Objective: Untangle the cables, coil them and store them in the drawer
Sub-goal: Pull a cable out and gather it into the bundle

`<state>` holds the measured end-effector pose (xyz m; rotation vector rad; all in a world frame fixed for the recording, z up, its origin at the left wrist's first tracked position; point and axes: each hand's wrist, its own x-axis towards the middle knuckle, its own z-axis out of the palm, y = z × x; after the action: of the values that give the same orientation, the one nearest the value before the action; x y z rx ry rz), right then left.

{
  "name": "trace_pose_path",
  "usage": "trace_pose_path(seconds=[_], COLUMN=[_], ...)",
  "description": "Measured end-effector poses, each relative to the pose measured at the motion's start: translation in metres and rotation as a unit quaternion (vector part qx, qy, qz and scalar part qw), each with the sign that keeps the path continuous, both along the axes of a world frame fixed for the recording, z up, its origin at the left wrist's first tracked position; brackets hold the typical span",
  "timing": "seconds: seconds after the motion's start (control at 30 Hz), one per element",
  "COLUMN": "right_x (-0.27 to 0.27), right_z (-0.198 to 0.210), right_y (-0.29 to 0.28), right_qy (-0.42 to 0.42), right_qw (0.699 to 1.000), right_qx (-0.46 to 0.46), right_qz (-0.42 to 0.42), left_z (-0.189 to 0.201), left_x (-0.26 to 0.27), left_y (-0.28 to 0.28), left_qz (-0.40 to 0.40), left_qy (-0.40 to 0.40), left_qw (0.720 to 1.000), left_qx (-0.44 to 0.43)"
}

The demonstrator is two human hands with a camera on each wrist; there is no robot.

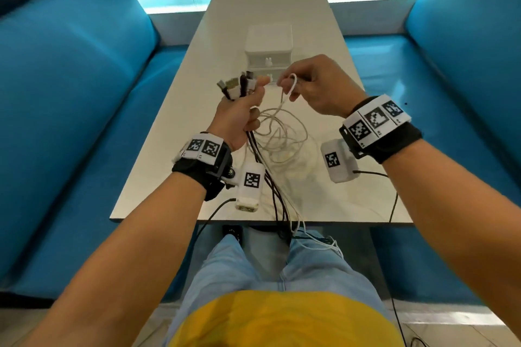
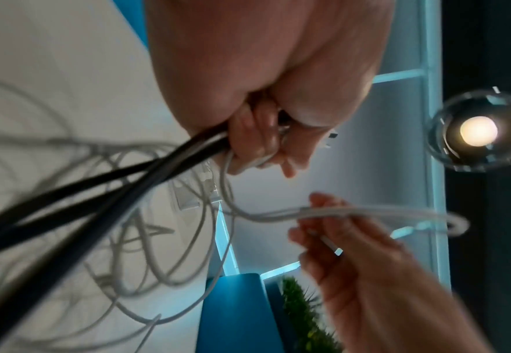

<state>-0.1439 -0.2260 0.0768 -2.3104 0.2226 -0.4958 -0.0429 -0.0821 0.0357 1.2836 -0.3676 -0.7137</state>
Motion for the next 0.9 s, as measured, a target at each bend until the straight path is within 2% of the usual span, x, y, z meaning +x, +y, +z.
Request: trace_pose_path(seconds=[0.07,0.13,0.27,0.37,0.43,0.5,0.57,0.6,0.67,0.8,0.9], right_x=[-0.003,-0.006,-0.011,-0.012,-0.012,-0.010,-0.007,-0.006,-0.005,-0.007,-0.011], right_z=[0.003,0.005,0.012,0.009,-0.002,-0.022,-0.045,-0.054,-0.066,-0.087,-0.097], right_y=[0.002,-0.001,-0.001,0.011,0.016,0.015,0.012,0.011,0.005,-0.026,-0.045], right_qy=[-0.031,-0.102,-0.234,-0.274,-0.218,-0.045,0.123,0.151,0.150,0.205,0.235], right_qw=[0.998,0.993,0.970,0.958,0.973,0.997,0.991,0.987,0.987,0.972,0.956], right_qx=[-0.043,-0.054,0.059,0.082,0.065,0.007,-0.046,-0.055,-0.034,-0.041,-0.058], right_qz=[0.020,0.005,-0.024,-0.021,-0.048,-0.066,-0.038,-0.024,-0.035,-0.104,-0.166], left_z=[-0.001,-0.001,-0.002,-0.008,-0.009,-0.009,-0.009,-0.009,-0.007,-0.007,-0.009], left_x=[-0.003,-0.006,-0.012,-0.014,-0.014,-0.010,-0.007,-0.006,-0.003,0.011,0.017], left_y=[-0.012,-0.019,-0.023,-0.024,-0.022,-0.019,-0.014,-0.012,-0.006,0.010,0.020], left_qz=[-0.005,-0.026,-0.068,-0.039,-0.013,0.005,-0.016,-0.027,-0.023,0.045,0.086], left_qy=[-0.070,-0.104,-0.213,-0.245,-0.199,-0.130,-0.076,-0.060,-0.025,0.044,0.049], left_qw=[0.996,0.989,0.959,0.947,0.966,0.983,0.993,0.995,0.999,0.997,0.992], left_qx=[0.060,0.102,0.172,0.203,0.164,0.128,0.090,0.069,0.033,-0.044,-0.077])
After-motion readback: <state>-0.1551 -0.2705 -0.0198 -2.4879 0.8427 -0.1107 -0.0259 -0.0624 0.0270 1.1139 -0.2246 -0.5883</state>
